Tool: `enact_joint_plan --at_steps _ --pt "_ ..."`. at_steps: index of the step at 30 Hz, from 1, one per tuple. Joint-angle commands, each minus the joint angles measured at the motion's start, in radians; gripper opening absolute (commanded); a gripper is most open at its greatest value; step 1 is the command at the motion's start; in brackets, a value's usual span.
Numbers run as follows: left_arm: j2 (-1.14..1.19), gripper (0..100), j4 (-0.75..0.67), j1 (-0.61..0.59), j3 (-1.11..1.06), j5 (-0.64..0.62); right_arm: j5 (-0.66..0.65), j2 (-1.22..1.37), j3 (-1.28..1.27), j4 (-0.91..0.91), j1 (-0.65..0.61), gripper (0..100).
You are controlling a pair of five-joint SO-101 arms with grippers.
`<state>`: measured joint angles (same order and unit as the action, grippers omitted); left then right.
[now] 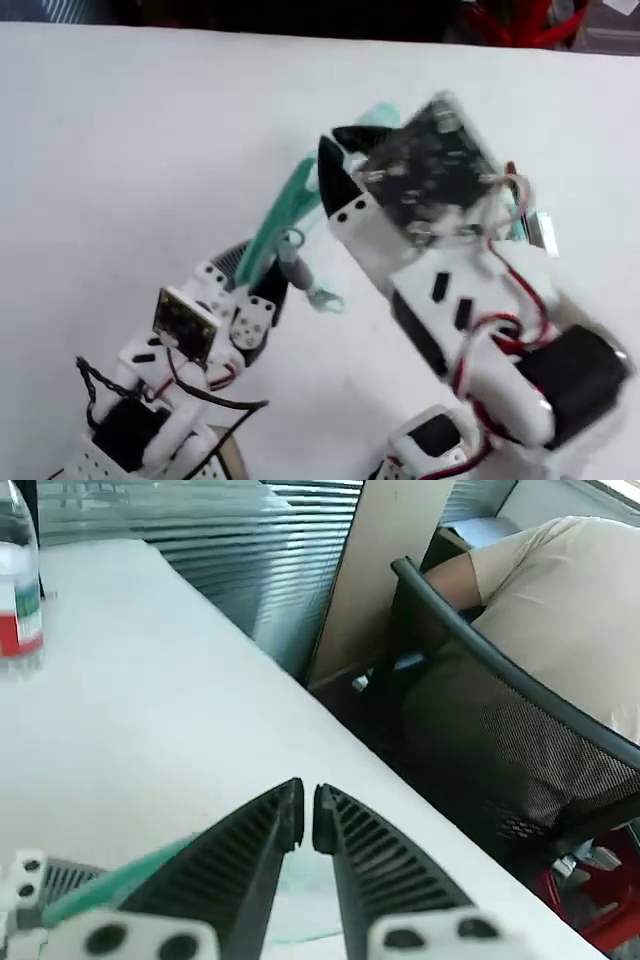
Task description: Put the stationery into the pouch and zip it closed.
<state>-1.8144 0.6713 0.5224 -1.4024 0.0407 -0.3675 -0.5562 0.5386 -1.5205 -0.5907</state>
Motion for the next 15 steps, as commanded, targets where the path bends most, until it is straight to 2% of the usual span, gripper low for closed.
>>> enact_joint_plan --at_steps 1,4,10,15 --pt "-0.005 2 -0.029 0.012 0.009 0.011 0.028 0.105 0.198 -0.117 -0.051 1.8" --pt "-0.005 2 -0.028 0.012 0.009 0.011 0.031 0.177 0.249 -0.197 -0.076 1.8" --pt "-0.007 2 -0.028 0.01 0.008 0.012 0.031 0.147 0.146 -0.2 -0.108 1.8" --pt "-0.007 2 -0.025 0.01 0.008 0.012 0.031 0.133 0.005 -0.199 -0.022 1.8"
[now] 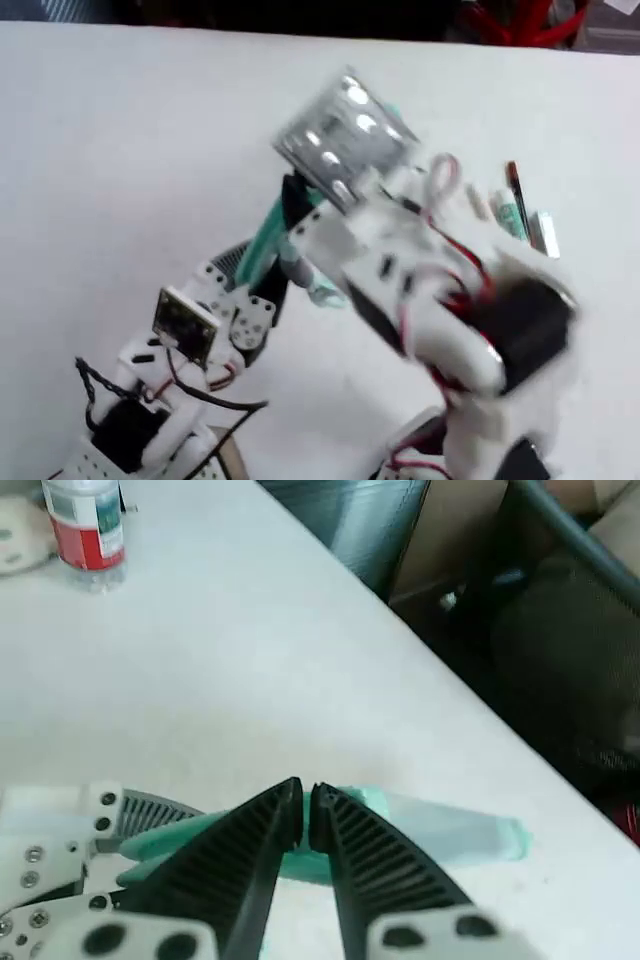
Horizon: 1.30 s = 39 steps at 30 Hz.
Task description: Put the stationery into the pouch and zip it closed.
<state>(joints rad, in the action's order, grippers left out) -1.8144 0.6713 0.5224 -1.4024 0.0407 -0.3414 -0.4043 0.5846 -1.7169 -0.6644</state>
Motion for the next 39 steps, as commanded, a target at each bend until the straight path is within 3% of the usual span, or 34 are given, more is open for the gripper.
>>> enact_joint_plan --at_steps 1,10,19,31,39 --pt "-0.007 2 -0.025 0.01 0.008 0.012 0.005 -0.019 -0.054 -0.002 0.07 1.8" --pt "-0.007 2 -0.026 0.01 0.009 0.012 0.002 -0.002 -0.074 -0.001 0.216 1.8" --pt "-0.007 2 -0.021 0.012 0.006 0.011 0.002 0.228 -0.072 -0.001 0.223 1.8" --pt "-0.008 2 -0.02 0.01 -0.038 0.011 0.002 0.288 -0.032 -0.001 0.226 1.8" --pt "-0.01 2 0.025 0.015 -0.038 0.011 0.002 0.285 0.198 0.005 0.226 1.8"
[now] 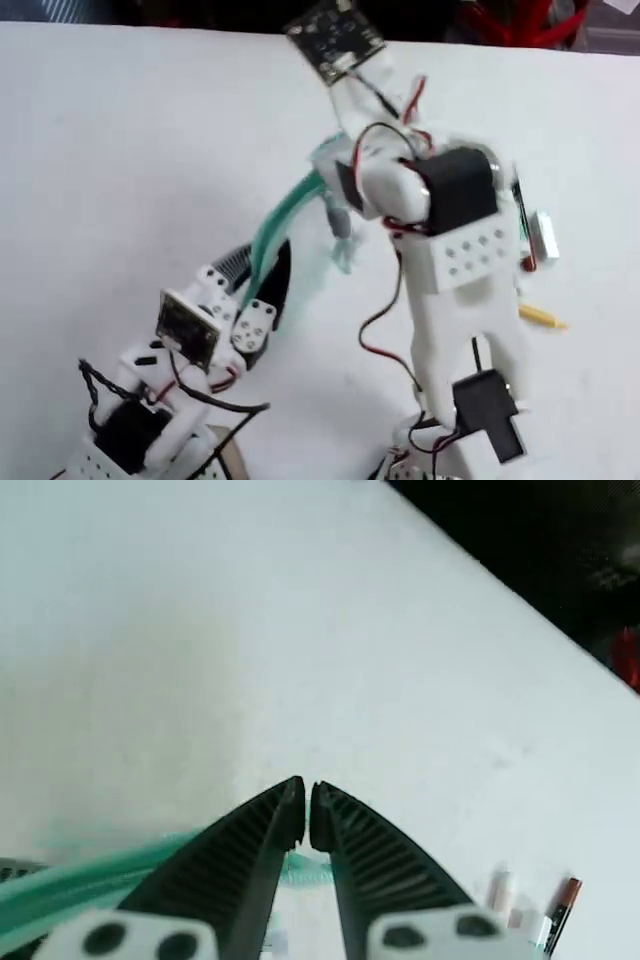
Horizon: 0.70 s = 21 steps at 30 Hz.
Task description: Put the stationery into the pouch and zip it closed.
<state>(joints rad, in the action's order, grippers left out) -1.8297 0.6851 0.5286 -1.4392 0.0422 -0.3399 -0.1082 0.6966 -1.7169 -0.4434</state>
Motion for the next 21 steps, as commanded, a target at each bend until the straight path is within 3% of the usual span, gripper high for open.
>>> enact_joint_plan --at_steps 1,21 --pt "0.005 2 0.011 0.008 -0.002 0.009 0.0 -0.012 0.086 0.007 0.004 1.8" --pt "0.005 2 0.017 0.004 -0.005 0.009 0.005 0.024 -0.172 -0.002 0.05 1.8"
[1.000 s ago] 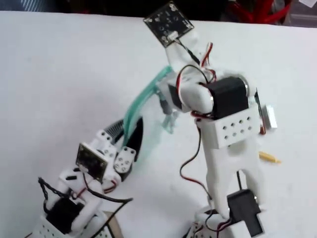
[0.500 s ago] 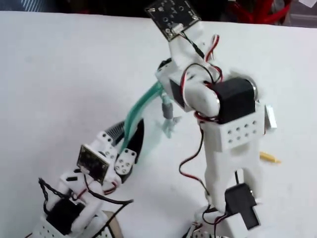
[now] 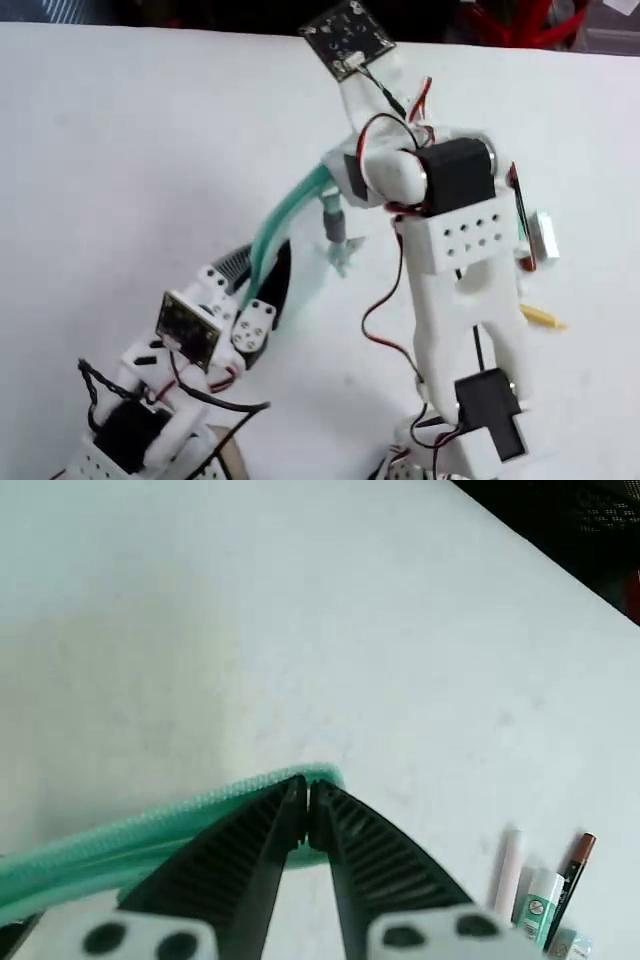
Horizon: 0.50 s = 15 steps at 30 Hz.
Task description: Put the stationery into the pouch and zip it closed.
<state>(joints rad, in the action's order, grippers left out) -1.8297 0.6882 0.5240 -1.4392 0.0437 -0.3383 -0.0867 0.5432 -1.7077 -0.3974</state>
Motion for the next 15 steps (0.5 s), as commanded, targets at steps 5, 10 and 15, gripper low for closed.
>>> enact_joint_plan --at_steps 5,10,15 --pt "0.005 2 0.02 0.008 -0.005 0.009 0.0 -0.058 -0.12 -0.013 -0.01 1.8" --pt "0.004 10 0.041 0.007 -0.005 0.0 -0.112 -0.159 -0.284 -0.013 -0.065 1.8" --pt "0.002 16 0.089 0.008 -0.002 0.0 -0.166 -0.16 -0.333 -0.013 -0.097 2.0"
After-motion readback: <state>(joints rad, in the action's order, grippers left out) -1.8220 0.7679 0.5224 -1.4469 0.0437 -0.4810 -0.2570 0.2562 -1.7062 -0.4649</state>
